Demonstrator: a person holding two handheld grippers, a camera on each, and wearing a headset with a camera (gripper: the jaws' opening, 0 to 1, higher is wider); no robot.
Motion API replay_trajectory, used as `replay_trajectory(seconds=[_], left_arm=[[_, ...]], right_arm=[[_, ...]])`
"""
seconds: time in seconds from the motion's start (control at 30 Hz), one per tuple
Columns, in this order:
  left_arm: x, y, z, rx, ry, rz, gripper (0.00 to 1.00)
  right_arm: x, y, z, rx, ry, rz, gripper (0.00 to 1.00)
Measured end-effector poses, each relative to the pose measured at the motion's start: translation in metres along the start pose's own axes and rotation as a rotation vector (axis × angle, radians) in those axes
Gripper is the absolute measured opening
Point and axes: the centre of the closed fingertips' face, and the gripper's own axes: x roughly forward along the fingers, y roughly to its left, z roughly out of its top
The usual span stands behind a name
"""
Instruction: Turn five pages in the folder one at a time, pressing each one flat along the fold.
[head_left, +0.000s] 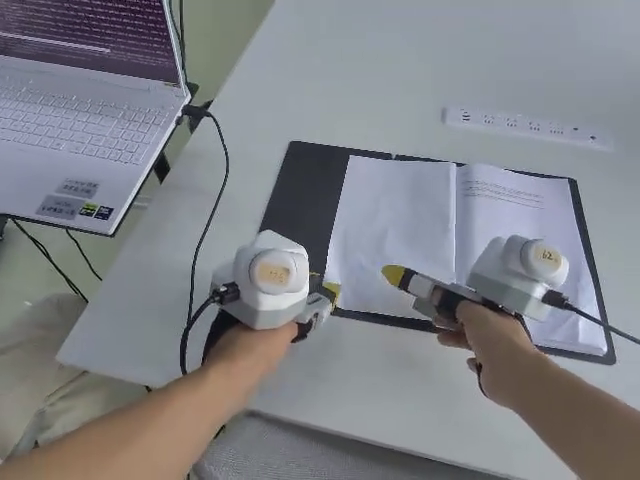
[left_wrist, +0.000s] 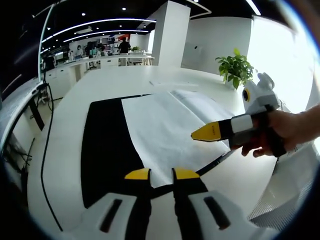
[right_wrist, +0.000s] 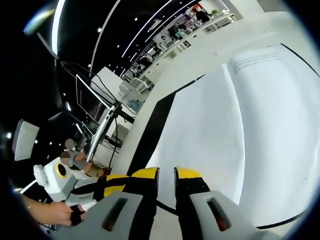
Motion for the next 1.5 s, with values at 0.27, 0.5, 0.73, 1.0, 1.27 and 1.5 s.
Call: replay_trajectory(seconds=[0.27,0.5,0.73,1.0,1.27,1.5], left_arm=[[0.021,-0.006,-0.006,0.001,0.018,0.004,0.11],[0.029,-0.002,-0.021,-0.013,0.051,0.031,0.08],[0.026,0.006,-0.021,0.015,0.008,0.068,0.00],[0.029,0.007,-0.022,0.034,-0.018,0.078,0.00],[0.028,0.006,-0.022,0.042,-0.020,0.077,0.00],[0.028,0.005,-0.022,0.061,-0.014,0.080,0.00]], right_arm=[[-0.005,-0.033,0.024,0.009,-0.016,-0.032,0.11],[-0.011,-0.026,0.042,0.027,-0.036,-0.010,0.08],[-0.003,-0.039,0.068,0.053,-0.035,-0.006,0.03],[0.016,-0.074,0.092,0.111,-0.016,-0.014,0.00],[0.030,-0.090,0.110,0.179,-0.029,-0.003,0.00],[0.045,-0.096,0.126,0.290,-0.055,0.036,0.00]])
